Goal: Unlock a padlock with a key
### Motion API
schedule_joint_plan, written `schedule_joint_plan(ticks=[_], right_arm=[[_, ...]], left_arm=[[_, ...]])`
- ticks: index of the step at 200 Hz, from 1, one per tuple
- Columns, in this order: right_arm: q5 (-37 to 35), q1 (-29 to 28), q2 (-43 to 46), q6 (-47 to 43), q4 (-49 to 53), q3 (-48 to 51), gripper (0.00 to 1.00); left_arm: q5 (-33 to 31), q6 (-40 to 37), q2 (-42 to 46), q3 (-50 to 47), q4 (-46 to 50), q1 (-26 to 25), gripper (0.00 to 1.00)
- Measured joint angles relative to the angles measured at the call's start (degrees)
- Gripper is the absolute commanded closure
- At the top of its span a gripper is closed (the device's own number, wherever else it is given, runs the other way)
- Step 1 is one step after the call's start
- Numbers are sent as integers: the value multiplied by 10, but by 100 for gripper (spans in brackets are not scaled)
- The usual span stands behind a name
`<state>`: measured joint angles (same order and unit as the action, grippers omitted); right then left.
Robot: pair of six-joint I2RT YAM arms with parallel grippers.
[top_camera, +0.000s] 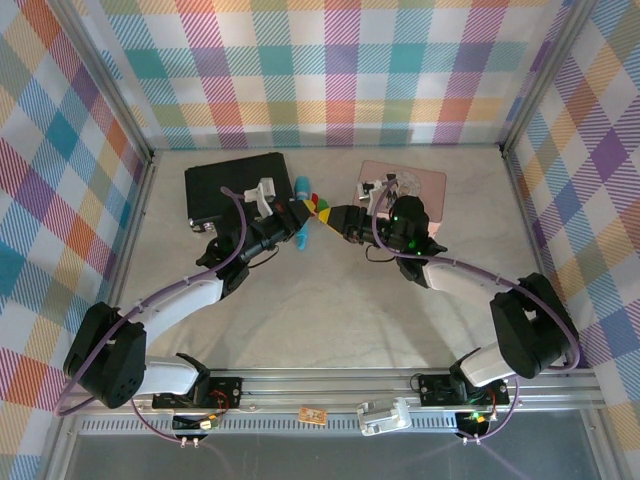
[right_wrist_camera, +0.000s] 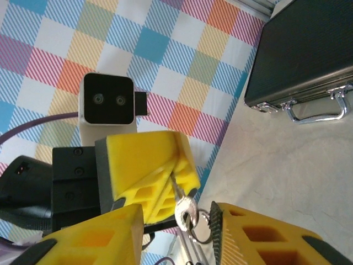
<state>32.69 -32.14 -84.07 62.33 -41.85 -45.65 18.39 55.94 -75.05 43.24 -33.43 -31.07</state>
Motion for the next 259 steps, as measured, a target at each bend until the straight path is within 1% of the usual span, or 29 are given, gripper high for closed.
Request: schedule_joint_plan(ticks=[19,41,78,93,132,159,166,174,181,188,201,207,212,222,238,259], right_arm=[[2,0,-7,6,-10,0,65],[5,0,-18,17,-23,0,71],[11,0,-30,38,-45,0,69],[11,0,-30,46,-54,0,74],[12,0,-30,58,-72,11,89],[12,0,-30,60,-83,13,96],[12,0,-30,61,-84,13,100],[12,0,-30,60,-83,14,100],[10,0,-30,60,-83,14,100],[10,0,-30,59,-83,15,100],[8,4,-30,58,-85,19,100],[8,6,-30,58,-85,23,100],[8,8,-30,57,-83,26,100],[8,15,-28,52,-74,34,100],[8,34,-15,34,-39,48,100],[1,70,32,-10,62,62,100]], left_arm=[[0,0,0,0,0,-2,100],[0,0,2,0,1,-3,100],[-5,0,3,0,1,-3,100],[-5,0,3,0,0,-3,100],[-9,0,3,0,1,-3,100],[-12,0,3,0,0,-3,100],[-13,0,3,0,0,-3,100],[-14,0,3,0,0,-3,100],[-14,0,3,0,0,-3,94],[-14,0,3,0,0,-3,83],[-15,-2,3,0,1,-3,48],[-16,0,3,0,1,-3,37],[-16,0,3,0,2,-3,30],[-16,-2,3,0,5,-3,25],[-18,-11,1,5,20,-3,24],[-16,-37,-26,33,41,-3,24]])
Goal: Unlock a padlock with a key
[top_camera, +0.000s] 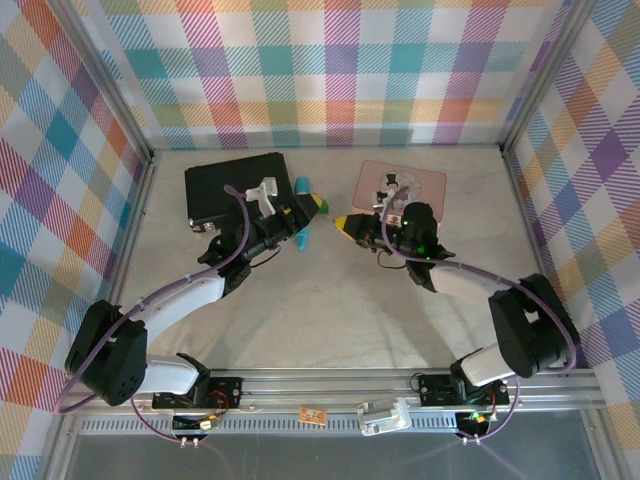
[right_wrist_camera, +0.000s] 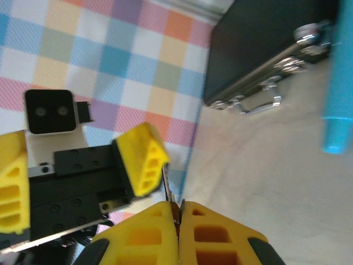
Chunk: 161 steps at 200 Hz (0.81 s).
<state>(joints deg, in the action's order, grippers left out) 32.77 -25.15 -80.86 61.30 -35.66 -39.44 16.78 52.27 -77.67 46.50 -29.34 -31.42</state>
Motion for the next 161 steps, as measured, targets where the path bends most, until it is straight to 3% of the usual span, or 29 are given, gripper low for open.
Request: schedule_joint_plan(ticks=[34,80,119,161], right_arm=[[-58,67,115,-126,257,-12,100],[-143,173,197,-285,530,-49,100],[-189,220,203,-378,650,-68,100],[-196,236,217,-412,688,-71,100]], left_arm=[[14,-49,-99,72,35,-6,24],[16,-141,-259,218,131,-71,24],[16,-197,-391,344,206,-107,24],[10,-224,-478,409,267,-120,26]])
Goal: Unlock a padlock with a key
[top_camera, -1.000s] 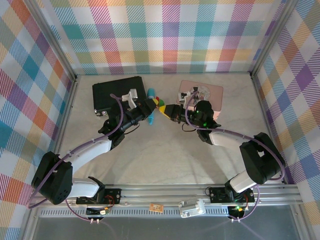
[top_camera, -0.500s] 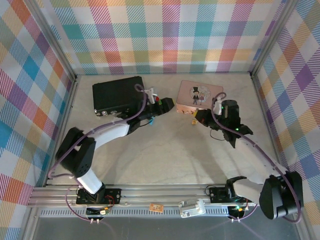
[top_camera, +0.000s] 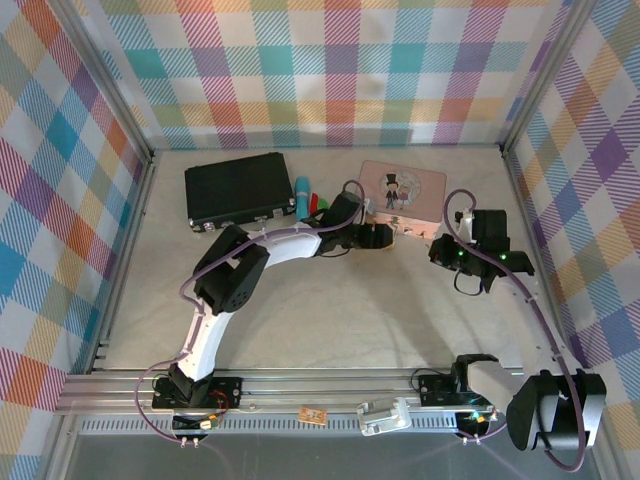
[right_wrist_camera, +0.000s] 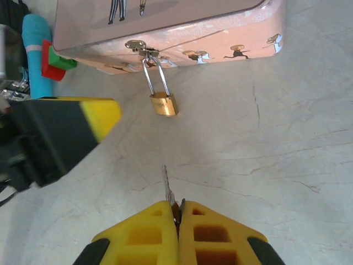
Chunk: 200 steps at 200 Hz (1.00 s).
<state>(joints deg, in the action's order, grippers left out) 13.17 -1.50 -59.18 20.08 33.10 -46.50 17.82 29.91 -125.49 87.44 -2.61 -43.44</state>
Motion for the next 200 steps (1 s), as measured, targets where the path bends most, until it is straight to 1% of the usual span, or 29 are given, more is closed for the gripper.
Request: schedule_joint_plan(ticks=[28,74,95,109,156,191,200], right_arm=[[15,0,11,0,0,0,100],[28,0,12,-1,1,0,100],[30,0,15,-1,5,0,100],[30,0,19,-1,8,0,100],[34,1,23,0,14,0,100],[34,1,23,0,14,0,100],[35,1,23,2,12,2,100]], left_arm=[[-5,-7,-35,35,29,-1,29],[-8,-10,-76,91,27,-10,33],[-8,-9,-93,117,25,-14,39],[-10,-8,-101,129,26,-17,45],[-20,-5,-122,143,10,-23,72],[-28,6,-123,139,-6,-26,75],[-31,9,-123,137,-10,-26,72]])
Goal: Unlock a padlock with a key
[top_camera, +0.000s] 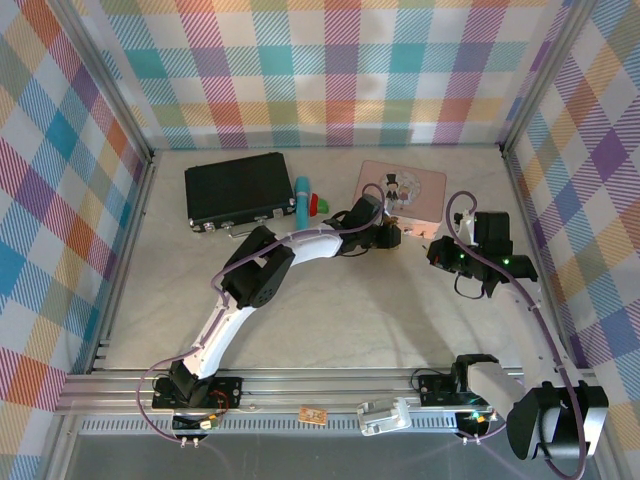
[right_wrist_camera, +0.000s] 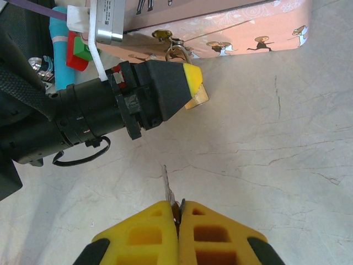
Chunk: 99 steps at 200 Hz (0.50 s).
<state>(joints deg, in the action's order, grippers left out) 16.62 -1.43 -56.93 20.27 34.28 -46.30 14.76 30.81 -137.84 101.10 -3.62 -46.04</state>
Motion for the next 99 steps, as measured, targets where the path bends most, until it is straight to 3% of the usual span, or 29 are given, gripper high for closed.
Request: schedule_joint_plan(ticks=[15,43,61,84,99], right_arm=[[3,0,0,2,-8,10,100],[5,0,0,5,-12,28,100],[7,1,-3,5,-15,29,100],[8,4,-7,5,-19,29,100],[10,6,-7,5,-21,29,100]], left_arm=[[-7,5,0,-8,-15,-1,66],[-26,15,5,-24,-28,-7,66],[-41,20,5,-24,-26,-10,71],[-52,28,6,-26,-26,-14,85],[-52,35,8,-29,-30,-17,88]])
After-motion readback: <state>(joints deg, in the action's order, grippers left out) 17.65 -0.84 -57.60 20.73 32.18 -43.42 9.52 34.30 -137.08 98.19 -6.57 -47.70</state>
